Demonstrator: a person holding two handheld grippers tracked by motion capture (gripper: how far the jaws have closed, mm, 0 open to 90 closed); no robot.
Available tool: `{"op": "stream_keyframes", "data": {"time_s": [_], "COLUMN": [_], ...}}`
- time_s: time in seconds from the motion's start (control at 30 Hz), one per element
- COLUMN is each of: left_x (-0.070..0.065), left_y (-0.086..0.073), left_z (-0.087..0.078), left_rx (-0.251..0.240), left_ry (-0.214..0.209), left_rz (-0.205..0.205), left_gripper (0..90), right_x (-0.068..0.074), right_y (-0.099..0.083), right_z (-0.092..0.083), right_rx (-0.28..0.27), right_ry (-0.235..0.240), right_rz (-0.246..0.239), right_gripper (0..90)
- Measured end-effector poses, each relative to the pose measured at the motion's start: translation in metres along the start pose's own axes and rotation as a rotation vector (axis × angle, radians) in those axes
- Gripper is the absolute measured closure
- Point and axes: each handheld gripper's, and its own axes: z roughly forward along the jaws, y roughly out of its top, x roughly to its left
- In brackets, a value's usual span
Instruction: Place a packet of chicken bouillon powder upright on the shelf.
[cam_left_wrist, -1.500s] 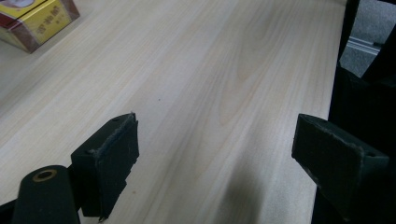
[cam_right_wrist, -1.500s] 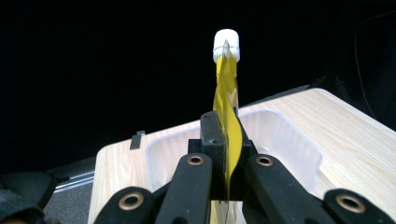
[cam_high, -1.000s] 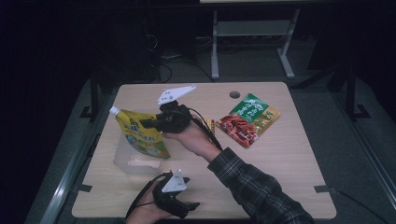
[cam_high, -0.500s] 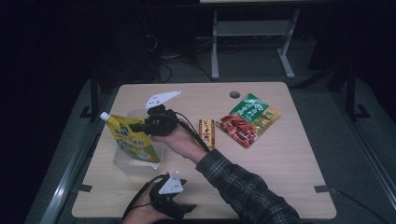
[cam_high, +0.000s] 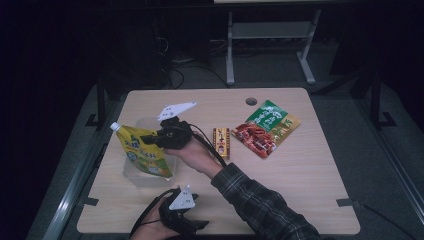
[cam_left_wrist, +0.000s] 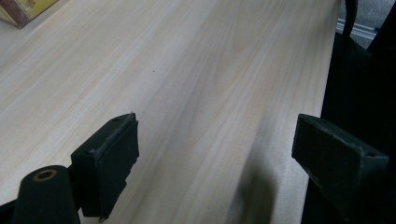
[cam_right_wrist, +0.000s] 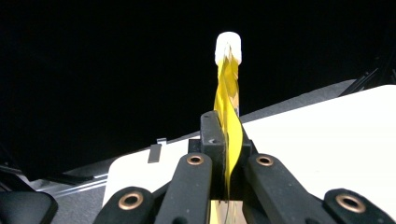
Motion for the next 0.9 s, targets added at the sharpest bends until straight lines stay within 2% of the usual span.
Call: {"op": "stream_keyframes", "data": {"time_s": [0.17, 0.2, 0.23, 0.37, 0.4, 0.57, 0.7, 0.9], "left_x": [0.001, 0.001, 0.001, 0.001, 0.001, 0.002, 0.003, 0.003], "left_y": [-0.001, -0.001, -0.001, -0.001, -0.002, -0.002, -0.002, -0.002], "left_z": [0.0, 0.0, 0.0, 0.0, 0.0, 0.0, 0.0, 0.002], "left_rx": [0.007, 0.004, 0.002, 0.011, 0.011, 0.015, 0.018, 0.01], "left_ry": [0.004, 0.003, 0.004, 0.004, 0.003, 0.003, 0.0, -0.004], "left_rz": [0.003, -0.001, -0.004, 0.0, -0.001, 0.001, 0.006, -0.013], "left_gripper": [14.2, 14.2, 14.2, 14.2, 14.2, 14.2, 14.2, 14.2], "right_x": [0.0, 0.001, 0.001, 0.001, 0.0, -0.001, -0.003, -0.008], "right_y": [-0.007, -0.011, -0.013, -0.014, -0.015, -0.019, -0.022, -0.029], "right_z": [0.002, 0.004, 0.004, 0.0, -0.003, -0.012, -0.027, -0.042], "right_rx": [0.018, 0.043, 0.041, 0.051, 0.078, 0.118, 0.15, 0.147], "right_ry": [-0.017, -0.03, -0.03, -0.036, -0.034, -0.032, -0.025, -0.03], "right_rz": [-0.021, -0.04, -0.044, -0.043, -0.047, -0.07, -0.071, -0.068], "right_gripper": [89.4, 88.8, 88.5, 84.0, 77.7, 73.5, 67.4, 63.1]}}
